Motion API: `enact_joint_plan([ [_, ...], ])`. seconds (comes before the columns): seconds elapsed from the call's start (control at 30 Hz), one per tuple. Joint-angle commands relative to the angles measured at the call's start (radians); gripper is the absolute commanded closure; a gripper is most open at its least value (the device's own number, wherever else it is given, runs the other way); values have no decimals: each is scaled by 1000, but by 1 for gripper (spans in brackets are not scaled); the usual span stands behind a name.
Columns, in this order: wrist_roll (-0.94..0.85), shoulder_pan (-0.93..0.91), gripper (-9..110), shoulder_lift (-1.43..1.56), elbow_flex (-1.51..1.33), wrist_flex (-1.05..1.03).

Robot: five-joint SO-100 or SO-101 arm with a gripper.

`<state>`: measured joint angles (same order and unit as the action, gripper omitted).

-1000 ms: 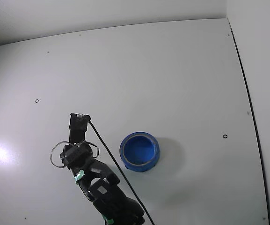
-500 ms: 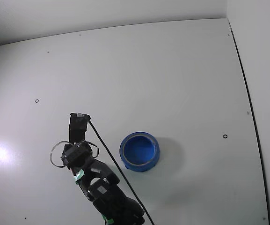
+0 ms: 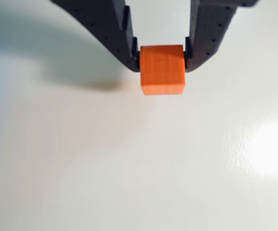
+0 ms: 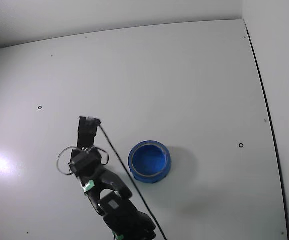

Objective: Grasp a block and put it in the bin.

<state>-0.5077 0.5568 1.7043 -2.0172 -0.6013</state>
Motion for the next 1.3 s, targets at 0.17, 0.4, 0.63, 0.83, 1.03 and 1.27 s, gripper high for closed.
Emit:
enact_joint_plan([
  [0.17, 5, -359, 101, 614, -199, 15],
  [0.4, -11, -565, 101, 881, -390, 6],
  [0.63, -11, -601, 101, 905, -591, 15],
  [0.83, -11, -600, 101, 907, -646, 15],
  [1.03, -11, -597, 101, 907, -655, 15],
  [1.27, -11, -494, 88, 908, -664, 5],
])
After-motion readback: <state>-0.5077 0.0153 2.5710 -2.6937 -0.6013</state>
